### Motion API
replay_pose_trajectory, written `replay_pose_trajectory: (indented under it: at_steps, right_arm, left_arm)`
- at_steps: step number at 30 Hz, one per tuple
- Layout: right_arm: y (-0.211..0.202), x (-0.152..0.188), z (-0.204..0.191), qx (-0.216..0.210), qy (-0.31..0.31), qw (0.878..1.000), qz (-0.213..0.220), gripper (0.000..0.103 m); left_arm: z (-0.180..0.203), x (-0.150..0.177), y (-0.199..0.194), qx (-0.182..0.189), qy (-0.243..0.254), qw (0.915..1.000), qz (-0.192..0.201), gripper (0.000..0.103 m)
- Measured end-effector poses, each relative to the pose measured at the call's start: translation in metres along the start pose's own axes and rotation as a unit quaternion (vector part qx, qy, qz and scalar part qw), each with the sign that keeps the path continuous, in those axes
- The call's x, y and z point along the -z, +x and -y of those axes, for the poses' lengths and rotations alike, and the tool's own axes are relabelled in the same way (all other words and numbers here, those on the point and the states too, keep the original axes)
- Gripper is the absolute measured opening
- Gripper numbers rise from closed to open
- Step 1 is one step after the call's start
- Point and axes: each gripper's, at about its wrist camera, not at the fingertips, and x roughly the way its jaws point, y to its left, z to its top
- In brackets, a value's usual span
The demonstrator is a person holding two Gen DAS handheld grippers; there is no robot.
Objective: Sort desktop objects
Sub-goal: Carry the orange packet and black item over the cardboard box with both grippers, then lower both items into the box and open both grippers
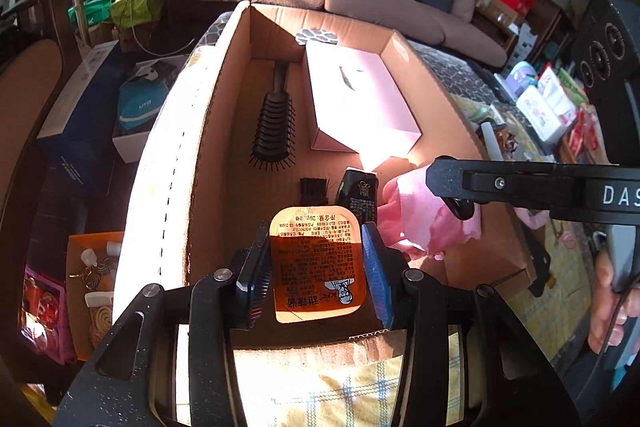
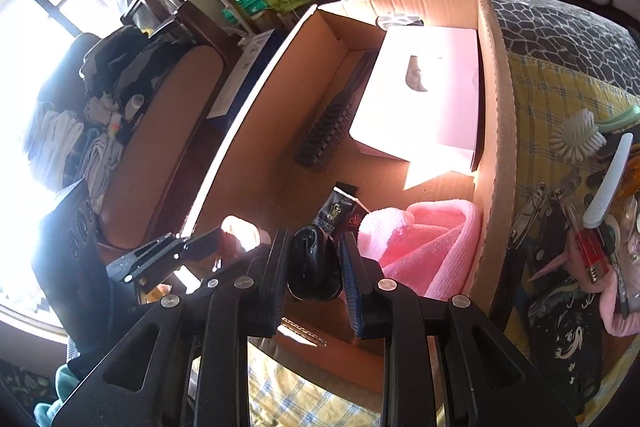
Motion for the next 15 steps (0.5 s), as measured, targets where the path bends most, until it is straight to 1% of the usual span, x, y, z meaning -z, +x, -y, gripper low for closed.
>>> replay_pose_trajectory:
  at_steps: [6,11,13,15]
  right_arm:
    - [0.015,-0.023,0.008,0.033,0.005,0.999,0.006,0.025]
    - [0.033,-0.033,0.019,0.049,0.016,0.999,0.001,0.025]
    - [0.039,-0.036,0.019,0.050,0.017,0.999,-0.003,0.026]
    - [0.044,-0.038,0.018,0.062,0.012,0.998,-0.005,0.027]
  left_arm:
    - [0.001,-0.002,0.003,-0.008,0.003,1.0000,0.002,0.040]
    - [-0.004,-0.004,0.002,-0.001,-0.009,0.9999,0.005,0.040]
    - [-0.006,-0.004,0.001,0.000,-0.015,0.9999,0.004,0.040]
    - [-0.010,-0.005,-0.002,0.001,-0.024,0.9997,0.006,0.040]
